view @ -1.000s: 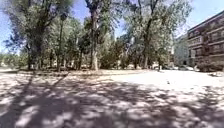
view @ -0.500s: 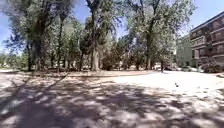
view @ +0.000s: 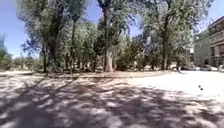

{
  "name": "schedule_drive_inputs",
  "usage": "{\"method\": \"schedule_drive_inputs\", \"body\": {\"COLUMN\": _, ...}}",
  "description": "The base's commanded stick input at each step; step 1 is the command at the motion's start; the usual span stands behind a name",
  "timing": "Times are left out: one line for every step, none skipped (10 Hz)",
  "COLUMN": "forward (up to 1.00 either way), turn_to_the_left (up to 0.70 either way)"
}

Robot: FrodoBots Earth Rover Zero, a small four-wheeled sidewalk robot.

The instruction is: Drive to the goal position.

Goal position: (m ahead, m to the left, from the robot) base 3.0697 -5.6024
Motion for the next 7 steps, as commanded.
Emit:
{"method": "schedule_drive_inputs", "body": {"forward": 0.85, "turn_to_the_left": 0.34}}
{"method": "schedule_drive_inputs", "body": {"forward": 0.85, "turn_to_the_left": 0.34}}
{"method": "schedule_drive_inputs", "body": {"forward": 0.85, "turn_to_the_left": 0.34}}
{"method": "schedule_drive_inputs", "body": {"forward": 0.85, "turn_to_the_left": 0.34}}
{"method": "schedule_drive_inputs", "body": {"forward": 0.85, "turn_to_the_left": 0.34}}
{"method": "schedule_drive_inputs", "body": {"forward": 0.85, "turn_to_the_left": 0.24}}
{"method": "schedule_drive_inputs", "body": {"forward": 0.85, "turn_to_the_left": 0.0}}
